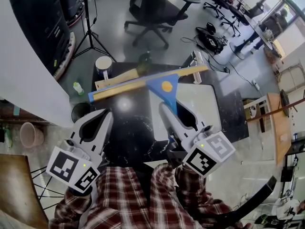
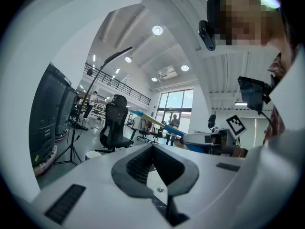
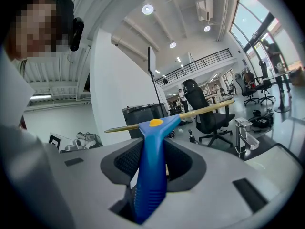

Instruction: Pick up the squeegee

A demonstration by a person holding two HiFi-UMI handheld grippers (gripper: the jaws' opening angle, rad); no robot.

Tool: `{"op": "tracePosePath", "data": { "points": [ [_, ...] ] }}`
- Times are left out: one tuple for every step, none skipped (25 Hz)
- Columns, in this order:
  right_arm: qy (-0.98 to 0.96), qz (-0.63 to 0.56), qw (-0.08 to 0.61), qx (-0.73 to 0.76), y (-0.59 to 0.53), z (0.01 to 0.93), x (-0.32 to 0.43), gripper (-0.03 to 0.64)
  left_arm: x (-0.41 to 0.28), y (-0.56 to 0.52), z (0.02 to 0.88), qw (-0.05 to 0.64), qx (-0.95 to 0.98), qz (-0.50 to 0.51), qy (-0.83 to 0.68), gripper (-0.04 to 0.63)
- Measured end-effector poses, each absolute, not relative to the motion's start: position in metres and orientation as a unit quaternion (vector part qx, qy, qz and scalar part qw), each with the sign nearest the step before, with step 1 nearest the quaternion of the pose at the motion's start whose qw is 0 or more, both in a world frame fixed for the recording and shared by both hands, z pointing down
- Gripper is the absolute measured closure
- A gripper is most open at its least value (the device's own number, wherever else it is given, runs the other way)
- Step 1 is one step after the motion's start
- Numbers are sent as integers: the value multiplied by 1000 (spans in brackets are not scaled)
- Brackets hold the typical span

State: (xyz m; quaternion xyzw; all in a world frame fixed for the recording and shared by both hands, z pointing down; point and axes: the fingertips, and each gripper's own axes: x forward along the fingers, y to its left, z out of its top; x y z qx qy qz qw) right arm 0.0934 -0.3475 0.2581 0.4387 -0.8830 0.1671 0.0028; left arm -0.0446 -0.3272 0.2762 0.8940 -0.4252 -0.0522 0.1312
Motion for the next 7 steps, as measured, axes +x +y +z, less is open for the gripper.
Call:
{"op": "tracePosePath", "data": {
  "points": [
    [-883, 168, 2, 438, -347, 259, 93, 476, -44, -327, 277, 131, 894, -52, -425, 586],
    [-883, 168, 1, 438, -347, 259, 93, 476, -44, -328, 277, 131, 894, -52, -425, 586],
    [-883, 168, 0, 439, -347, 259, 94, 476, -44, -328, 278, 131, 894, -52, -425, 586],
    [-882, 168, -1, 439, -347, 259, 94, 476, -44, -328, 278, 132, 894, -52, -425, 586],
    [-882, 169, -2, 440, -347, 259, 94, 476, -44, -328, 279, 132, 894, -52, -425, 586],
    [-882, 169, -3, 440, -347, 259, 94, 476, -44, -328, 279, 132, 894, -52, -426, 586],
    [-882, 170, -3, 439, -347, 260, 94, 476, -44, -328, 279, 133, 893, -53, -426, 586]
  ]
}}
